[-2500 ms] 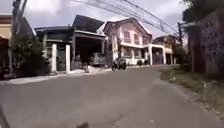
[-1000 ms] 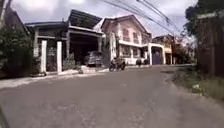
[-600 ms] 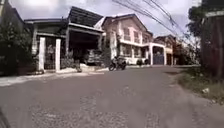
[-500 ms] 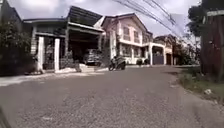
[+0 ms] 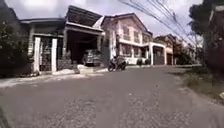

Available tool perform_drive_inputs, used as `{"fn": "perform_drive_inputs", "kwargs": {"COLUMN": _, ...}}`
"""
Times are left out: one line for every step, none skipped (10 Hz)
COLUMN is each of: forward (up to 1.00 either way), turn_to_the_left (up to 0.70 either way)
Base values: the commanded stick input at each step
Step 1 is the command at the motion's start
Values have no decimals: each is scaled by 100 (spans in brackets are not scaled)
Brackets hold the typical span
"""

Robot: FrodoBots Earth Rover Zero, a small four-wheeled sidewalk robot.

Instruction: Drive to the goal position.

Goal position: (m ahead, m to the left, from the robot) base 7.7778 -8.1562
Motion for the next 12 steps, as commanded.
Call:
{"fn": "perform_drive_inputs", "kwargs": {"forward": 70, "turn_to_the_left": -25}}
{"fn": "perform_drive_inputs", "kwargs": {"forward": 70, "turn_to_the_left": -11}}
{"fn": "perform_drive_inputs", "kwargs": {"forward": 70, "turn_to_the_left": -3}}
{"fn": "perform_drive_inputs", "kwargs": {"forward": 70, "turn_to_the_left": -2}}
{"fn": "perform_drive_inputs", "kwargs": {"forward": 70, "turn_to_the_left": -4}}
{"fn": "perform_drive_inputs", "kwargs": {"forward": 70, "turn_to_the_left": -9}}
{"fn": "perform_drive_inputs", "kwargs": {"forward": 70, "turn_to_the_left": -13}}
{"fn": "perform_drive_inputs", "kwargs": {"forward": 70, "turn_to_the_left": -17}}
{"fn": "perform_drive_inputs", "kwargs": {"forward": 70, "turn_to_the_left": -21}}
{"fn": "perform_drive_inputs", "kwargs": {"forward": 70, "turn_to_the_left": -22}}
{"fn": "perform_drive_inputs", "kwargs": {"forward": 70, "turn_to_the_left": -14}}
{"fn": "perform_drive_inputs", "kwargs": {"forward": 70, "turn_to_the_left": 0}}
